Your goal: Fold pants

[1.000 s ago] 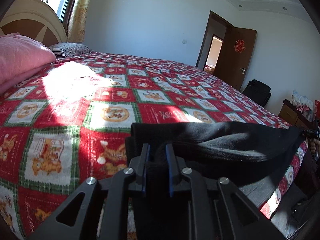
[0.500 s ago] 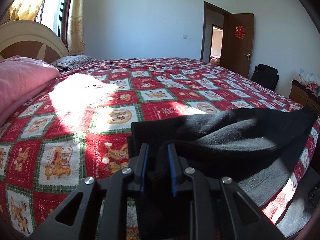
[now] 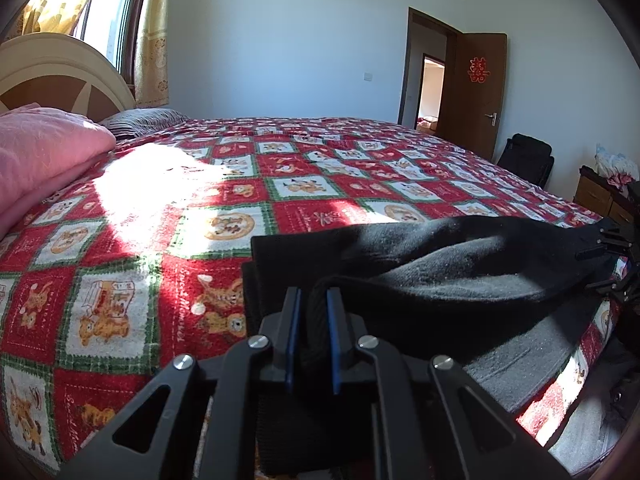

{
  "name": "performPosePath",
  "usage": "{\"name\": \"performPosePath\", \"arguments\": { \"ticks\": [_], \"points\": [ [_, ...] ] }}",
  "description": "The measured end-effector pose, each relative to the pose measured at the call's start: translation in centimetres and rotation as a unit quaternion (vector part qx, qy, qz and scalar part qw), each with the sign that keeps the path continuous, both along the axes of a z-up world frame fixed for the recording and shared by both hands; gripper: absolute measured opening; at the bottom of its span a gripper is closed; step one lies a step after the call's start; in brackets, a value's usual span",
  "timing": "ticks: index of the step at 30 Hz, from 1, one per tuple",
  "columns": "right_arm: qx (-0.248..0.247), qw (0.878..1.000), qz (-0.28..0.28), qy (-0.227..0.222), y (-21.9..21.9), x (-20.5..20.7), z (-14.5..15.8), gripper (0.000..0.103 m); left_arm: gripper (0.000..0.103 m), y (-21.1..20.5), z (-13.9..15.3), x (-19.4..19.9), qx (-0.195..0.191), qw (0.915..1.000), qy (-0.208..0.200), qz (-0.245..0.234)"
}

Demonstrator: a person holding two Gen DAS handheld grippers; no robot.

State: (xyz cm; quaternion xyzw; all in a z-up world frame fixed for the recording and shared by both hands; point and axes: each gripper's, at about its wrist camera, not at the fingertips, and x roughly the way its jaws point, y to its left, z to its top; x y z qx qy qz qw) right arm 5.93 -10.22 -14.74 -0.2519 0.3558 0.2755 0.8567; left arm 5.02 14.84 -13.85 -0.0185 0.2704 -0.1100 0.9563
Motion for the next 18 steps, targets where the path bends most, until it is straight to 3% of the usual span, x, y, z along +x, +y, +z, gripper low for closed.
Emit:
{"name": "performPosePath", "arguments": {
  "ticks": [2,3,4,13,18],
  "points": [
    [-0.014,1.0,0.001,-0.003,0.6,0.6,-0.7,0.037,0.012,0.0,0.2,0.1,-0.002,1.0,0.001,-0.001],
    [-0.014,1.0,-0.001,0.004,0.5,1.0,-0.8,0.017,0.012,0.0,0.3,0.0,-0.003,1.0,-0.001,-0.002],
    [-0.01,1.0,-0.003,0.007,0.3,1.1,-0.7,0.008,0.012,0.1,0.4,-0.1,-0.005,1.0,-0.001,-0.004],
    [0.029,0.999,0.019,0.0,-0.7,-2.3,2.6,0.003,0.011,0.5,1.9,-2.2,-0.02,0.9993,-0.014,-0.028],
    [0.015,0.999,0.03,0.024,-0.4,-3.1,0.3,0.003,0.011,0.5,1.2,-3.7,-0.008,0.9993,-0.01,-0.035]
  ]
}}
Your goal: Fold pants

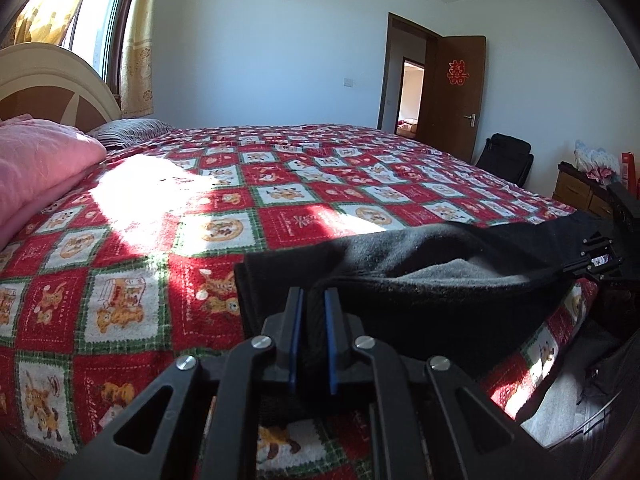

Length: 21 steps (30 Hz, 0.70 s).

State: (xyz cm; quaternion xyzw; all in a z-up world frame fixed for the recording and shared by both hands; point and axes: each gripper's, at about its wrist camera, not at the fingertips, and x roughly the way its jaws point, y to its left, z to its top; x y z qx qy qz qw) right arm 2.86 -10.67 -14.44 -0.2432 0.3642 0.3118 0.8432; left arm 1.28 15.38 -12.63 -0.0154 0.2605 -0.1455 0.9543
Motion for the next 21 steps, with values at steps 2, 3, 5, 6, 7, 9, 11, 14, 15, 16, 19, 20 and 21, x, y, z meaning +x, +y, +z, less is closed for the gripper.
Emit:
{"name": "performPosePath", "arguments": {
  "ticks": [2,3,5,6,7,9,11,14,15,16,19,20,21],
  "points": [
    [0.003,1.0,0.0,0.017,0.1,0.0,-1.2,0.003,0.011,0.3,-0.7,-0.2,-0.005,0.9999,0.008,0.004],
    [0.003,1.0,0.0,0.02,0.2,0.0,-1.4,0.003,0.011,0.4,-1.0,-0.3,-0.006,0.9999,0.009,0.004],
    [0.005,1.0,0.0,0.021,0.2,-0.1,-1.7,0.003,0.011,0.3,-1.6,-0.5,-0.003,0.9999,0.013,0.004],
    [0.007,1.0,0.001,0.023,0.2,-0.2,-1.7,0.003,0.011,0.2,-1.8,-0.6,-0.002,0.9999,0.012,0.003],
    [0.008,1.0,0.001,0.024,0.1,-0.3,-1.7,0.003,0.011,0.2,-1.9,-0.8,0.0,0.9999,0.01,0.004],
    [0.01,1.0,0.003,0.026,0.0,-0.3,-1.6,0.003,0.012,0.3,-2.0,-0.8,-0.001,0.9999,0.011,0.003],
    [0.006,0.999,0.007,0.032,0.1,-0.5,-1.9,0.003,0.013,0.3,-2.1,-1.1,0.005,0.9999,0.009,0.003],
    [-0.002,0.999,0.011,0.039,0.2,-0.6,-2.6,0.003,0.021,0.3,-2.0,-1.4,0.021,0.9997,0.007,0.004],
    [-0.005,0.999,0.014,0.047,0.3,-0.6,-2.9,0.003,0.028,0.5,-2.0,-1.5,0.024,0.9997,0.006,0.005],
    [-0.01,0.999,0.015,0.049,0.3,-0.6,-3.2,0.003,0.032,0.7,-2.0,-1.7,0.026,0.9996,0.005,0.006],
    [-0.017,0.998,0.025,0.057,0.4,-0.8,-3.4,0.003,0.052,1.7,-1.8,-2.5,0.04,0.9992,0.001,0.005],
    [-0.015,0.998,0.025,0.055,0.3,-0.8,-3.2,0.003,0.052,2.1,-1.7,-2.9,0.043,0.9991,0.002,0.004],
    [-0.01,0.998,0.025,0.054,0.1,-0.7,-2.9,0.003,0.052,2.6,-1.7,-3.3,0.042,0.9991,0.004,0.003]
  ]
}}
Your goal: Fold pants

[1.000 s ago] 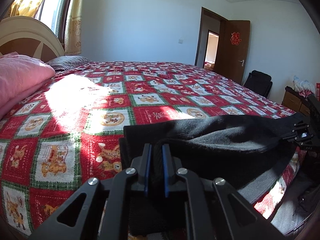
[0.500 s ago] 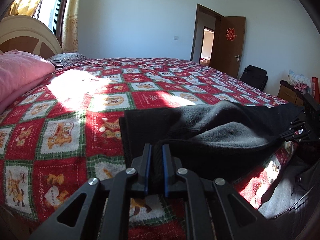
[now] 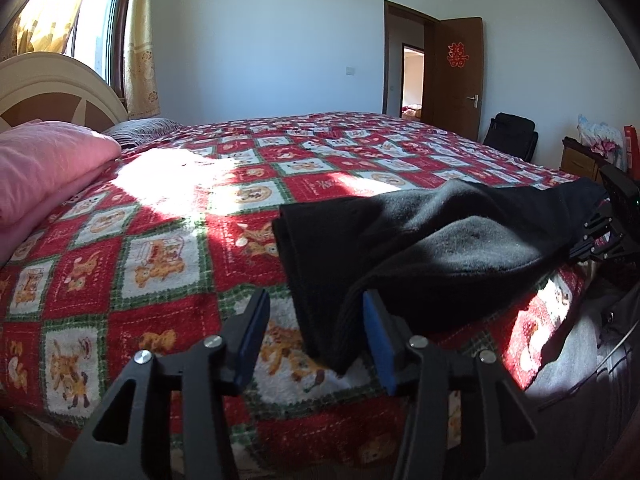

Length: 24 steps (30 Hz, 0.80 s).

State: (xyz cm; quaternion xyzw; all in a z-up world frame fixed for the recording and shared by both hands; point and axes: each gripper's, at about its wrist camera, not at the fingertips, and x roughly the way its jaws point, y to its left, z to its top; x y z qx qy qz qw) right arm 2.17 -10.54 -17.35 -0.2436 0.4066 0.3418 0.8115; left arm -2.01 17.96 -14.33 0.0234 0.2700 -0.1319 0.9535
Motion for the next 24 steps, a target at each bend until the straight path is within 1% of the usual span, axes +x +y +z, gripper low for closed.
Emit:
{"name": "performPosePath", "arguments": {
  "ticks": [1,4,5,7,8,9,11,13,15,18,19,20,21,22,23,24],
  "points": [
    [0.006,1.0,0.0,0.001,-0.1,0.0,0.3,0.003,0.052,0.5,0.0,-0.3,-0.003,1.0,0.003,-0.003],
    [0.036,0.999,-0.001,-0.001,-0.4,0.0,1.7,0.003,0.054,2.1,-0.1,-1.0,-0.004,0.9996,0.003,0.029],
    [0.05,0.999,0.001,0.002,-0.2,0.1,2.1,0.003,0.054,2.6,0.0,-1.1,-0.009,0.999,0.001,0.043],
    [0.063,0.998,0.004,0.002,0.4,0.4,2.6,0.004,0.054,3.3,0.3,-0.7,-0.032,0.9974,-0.003,0.065],
    [0.063,0.998,0.005,-0.002,1.0,0.6,2.6,0.004,0.057,3.3,0.6,-0.5,-0.041,0.9965,-0.009,0.072],
    [0.062,0.998,0.005,-0.006,1.8,0.8,2.6,0.004,0.063,3.1,0.9,-0.3,-0.046,0.9958,-0.014,0.079],
    [0.068,0.998,0.01,-0.003,3.2,1.4,2.5,0.004,0.069,2.0,1.4,0.4,-0.057,0.9956,-0.022,0.07],
    [0.076,0.997,0.018,0.008,4.6,1.8,2.1,0.004,0.071,0.4,1.7,1.3,-0.049,0.9965,-0.02,0.064],
    [0.067,0.997,0.022,0.012,5.9,2.2,1.3,0.004,0.071,-0.8,1.6,2.3,-0.046,0.9974,-0.011,0.055],
    [0.039,0.999,0.03,0.006,6.9,1.8,0.4,0.004,0.071,-2.7,1.1,3.7,-0.025,0.9985,-0.002,0.048],
    [0.03,0.999,0.033,0.002,6.9,1.6,0.2,0.006,0.071,-3.2,0.9,3.9,-0.021,0.9987,0.0,0.046],
    [0.024,0.999,0.037,-0.002,6.9,1.4,0.2,0.008,0.071,-3.5,0.5,4.3,-0.017,0.9987,0.003,0.047],
    [0.025,0.999,0.043,-0.001,6.9,1.1,0.2,0.022,0.073,-3.7,0.2,4.7,-0.014,0.9986,0.006,0.05],
    [0.028,0.998,0.049,0.005,6.9,1.0,0.3,0.046,0.074,-3.9,-0.1,4.9,-0.007,0.9984,0.008,0.055],
    [0.031,0.998,0.053,0.01,6.9,0.8,0.3,0.053,0.074,-4.1,-0.3,5.0,0.002,0.9982,0.01,0.058],
    [0.031,0.998,0.056,0.005,7.0,0.6,0.2,0.055,0.074,-4.2,-0.7,5.3,0.011,0.9982,0.014,0.057]
  ]
}}
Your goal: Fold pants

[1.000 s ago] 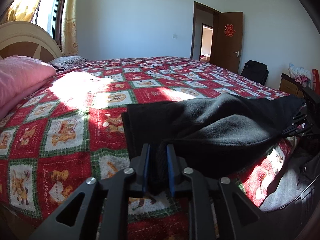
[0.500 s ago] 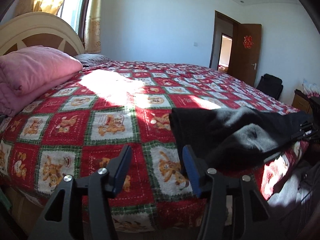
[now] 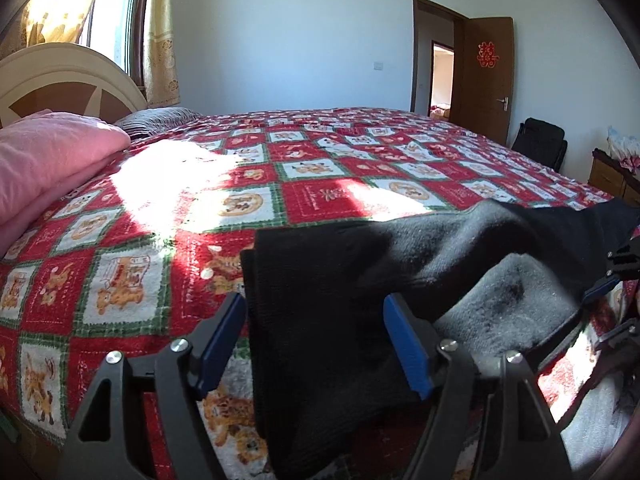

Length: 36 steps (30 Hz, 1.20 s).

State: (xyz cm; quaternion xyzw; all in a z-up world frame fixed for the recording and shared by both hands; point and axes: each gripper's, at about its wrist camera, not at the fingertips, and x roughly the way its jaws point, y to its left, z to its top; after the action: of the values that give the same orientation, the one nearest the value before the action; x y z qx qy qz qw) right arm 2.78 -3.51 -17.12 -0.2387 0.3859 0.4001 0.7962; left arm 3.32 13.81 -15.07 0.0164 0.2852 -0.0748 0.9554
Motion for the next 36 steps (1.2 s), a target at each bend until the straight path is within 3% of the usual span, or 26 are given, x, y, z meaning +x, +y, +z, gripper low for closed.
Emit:
{"name": "performPosePath", "arguments": {
  "ticks": [3,6,11,18,20,21,23,26,29,32,35,36],
  "points": [
    [-0.019,1.0,-0.015,-0.017,0.4,0.1,-0.4,0.052,0.079,0.4,-0.7,-0.1,-0.006,1.0,0.006,0.003],
    [0.003,1.0,-0.021,-0.006,-0.1,0.4,0.0,0.035,0.09,1.0,-1.0,-0.5,-0.009,0.9998,-0.001,0.016],
    [0.037,0.999,-0.03,-0.009,-1.1,0.6,1.6,0.035,0.095,1.5,-1.1,-0.3,-0.012,0.9996,-0.002,0.024],
    [-0.056,0.994,-0.032,-0.084,0.2,0.2,-0.8,0.035,0.101,1.9,-1.4,0.4,-0.014,0.9997,-0.001,0.022],
    [-0.06,0.994,-0.038,-0.087,0.2,0.1,-0.6,0.021,0.101,1.9,-1.5,0.3,-0.014,0.9997,-0.003,0.022],
    [-0.058,0.994,-0.041,-0.085,0.1,0.1,-0.4,0.007,0.101,1.8,-1.4,0.3,-0.011,0.9997,-0.004,0.021],
    [-0.049,0.994,-0.042,-0.082,-0.4,-0.1,0.2,0.004,0.101,1.8,-1.4,0.3,-0.01,0.9998,-0.005,0.02],
    [-0.047,0.995,-0.032,-0.077,-0.7,-0.9,0.7,0.003,0.101,1.8,-1.5,0.0,-0.01,0.9998,-0.006,0.018],
    [-0.067,0.995,-0.029,-0.063,-0.6,-0.6,-0.9,0.004,0.101,1.9,-1.6,0.0,-0.015,0.9997,-0.005,0.017],
    [-0.068,0.995,-0.02,-0.066,-0.6,-0.7,-1.0,0.005,0.101,1.5,-0.8,-0.5,0.002,0.9998,-0.009,0.017],
    [-0.045,0.998,-0.007,-0.033,-1.3,-0.1,1.0,0.023,0.1,1.1,1.3,-1.6,0.027,0.9984,-0.045,0.021],
    [-0.025,0.999,-0.007,-0.023,-1.8,0.4,1.8,0.04,0.1,1.0,2.0,-1.7,0.026,0.9978,-0.055,0.023]
  ]
}}
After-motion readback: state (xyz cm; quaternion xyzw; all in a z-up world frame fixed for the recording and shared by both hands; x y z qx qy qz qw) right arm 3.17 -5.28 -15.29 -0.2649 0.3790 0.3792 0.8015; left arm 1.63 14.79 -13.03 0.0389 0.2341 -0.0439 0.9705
